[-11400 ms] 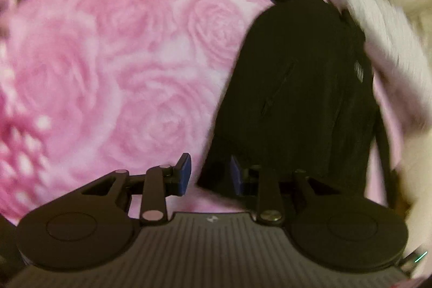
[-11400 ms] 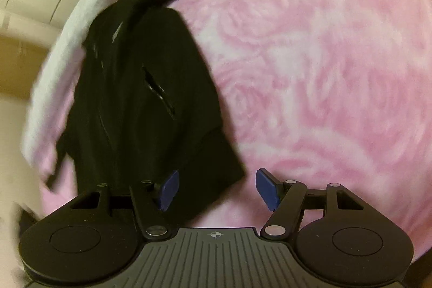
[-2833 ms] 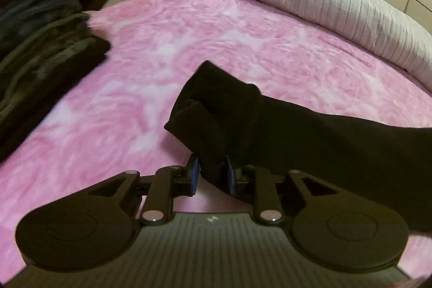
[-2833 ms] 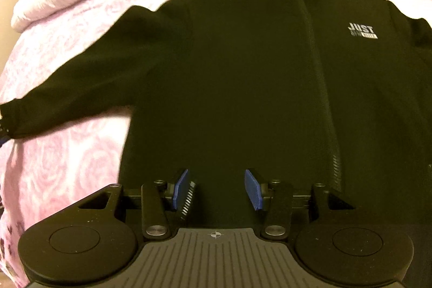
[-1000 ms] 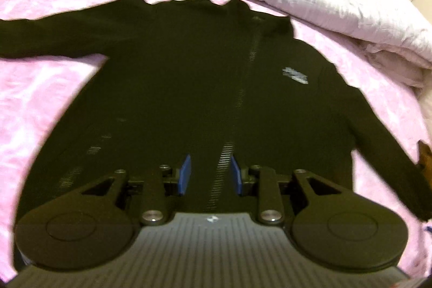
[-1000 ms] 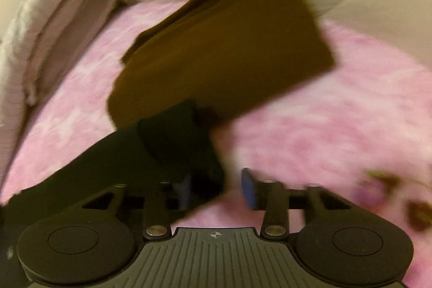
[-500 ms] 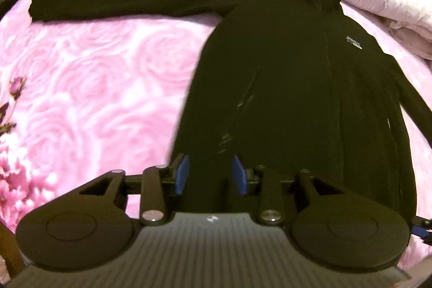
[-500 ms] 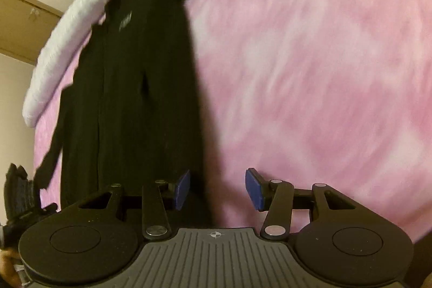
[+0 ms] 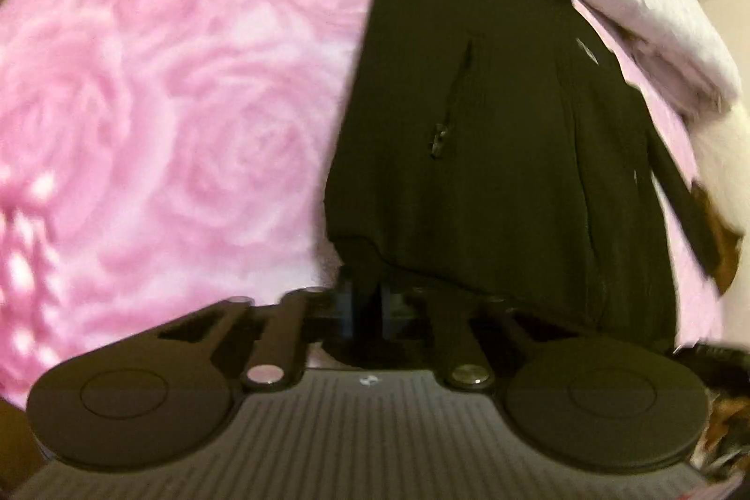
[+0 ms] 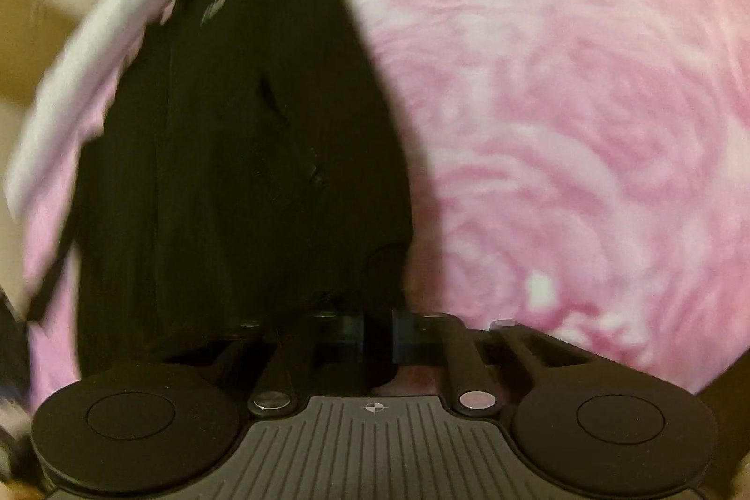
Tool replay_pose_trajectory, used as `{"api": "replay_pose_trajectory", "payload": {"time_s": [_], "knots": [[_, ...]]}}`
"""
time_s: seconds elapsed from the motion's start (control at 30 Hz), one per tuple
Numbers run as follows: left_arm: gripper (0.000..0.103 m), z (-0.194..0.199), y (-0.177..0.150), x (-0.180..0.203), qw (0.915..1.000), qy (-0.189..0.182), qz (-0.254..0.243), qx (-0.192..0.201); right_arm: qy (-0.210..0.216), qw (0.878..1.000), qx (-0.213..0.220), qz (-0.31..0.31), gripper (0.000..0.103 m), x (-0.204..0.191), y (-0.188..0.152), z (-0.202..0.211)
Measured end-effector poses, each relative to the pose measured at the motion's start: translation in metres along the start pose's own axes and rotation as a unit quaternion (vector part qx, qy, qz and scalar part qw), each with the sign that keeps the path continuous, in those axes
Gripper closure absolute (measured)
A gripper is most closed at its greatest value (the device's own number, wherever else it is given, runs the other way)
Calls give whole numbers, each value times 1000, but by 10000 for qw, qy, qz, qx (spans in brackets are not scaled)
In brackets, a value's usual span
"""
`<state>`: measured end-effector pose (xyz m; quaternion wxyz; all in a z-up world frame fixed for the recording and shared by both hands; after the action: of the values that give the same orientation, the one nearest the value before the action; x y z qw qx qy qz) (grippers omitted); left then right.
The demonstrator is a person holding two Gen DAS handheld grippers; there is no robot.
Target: Fold clothes
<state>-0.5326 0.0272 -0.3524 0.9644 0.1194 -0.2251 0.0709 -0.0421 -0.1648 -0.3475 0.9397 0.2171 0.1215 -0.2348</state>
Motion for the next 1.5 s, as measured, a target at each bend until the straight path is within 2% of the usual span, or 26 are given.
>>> {"api": "replay_pose_trajectory", "payload": {"time_s": [0.03,0.1,0.2,0.27,0.3,0.4,0.5,0.63,0.77,0.93,1.07,1.2,1.5], "knots": [[97,-1,0,-1,10000,12,-92,10,-141,9998,-12,170,95,-6,2,1],[97,-3,-1,-2,9996,37,-275,30,-398,9991,78,136,96,-9,-2,8],[93,-6,-2,1,9983,134,-569,23,-514,9980,306,-189,93,0,-22,3],[87,-2,-4,13,9965,435,-709,23,-543,9977,340,-207,89,-2,-29,13],[81,3,-6,19,9952,617,-752,57,-538,9980,312,-139,84,-6,-30,22],[83,31,-23,32,9905,1224,-614,125,-523,9984,226,67,78,-18,-34,51],[82,72,-58,55,9904,1273,-485,249,-507,9982,140,272,78,-30,-37,79],[81,118,-101,113,9914,1083,-633,370,-487,9973,33,552,78,-46,-43,118],[81,164,-145,171,9917,892,-782,491,-463,9933,170,1047,78,-81,-63,170],[80,210,-179,208,9866,836,-1176,761,-351,9770,608,2015,78,-128,-74,241],[79,247,-206,238,9808,790,-1490,976,-346,9705,820,2241,78,-146,-83,277],[79,264,-223,238,9776,903,-1573,1068,-519,9670,767,2372,78,-150,-97,290],[76,301,-253,242,9709,841,-1794,1345,-544,9726,812,2110,78,-143,-113,317]]}}
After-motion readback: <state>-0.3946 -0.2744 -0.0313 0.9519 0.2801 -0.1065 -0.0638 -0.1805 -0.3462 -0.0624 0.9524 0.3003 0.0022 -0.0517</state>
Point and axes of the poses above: each gripper's, at about its wrist camera, not at the fingertips, and z roughly against the way its jaws point, x to its right, y to its top, the point moved 1 cm from there along -z, roughly the way its jaws point, and after that the axes turned 14 degrees about z, right-handed, at the moved point
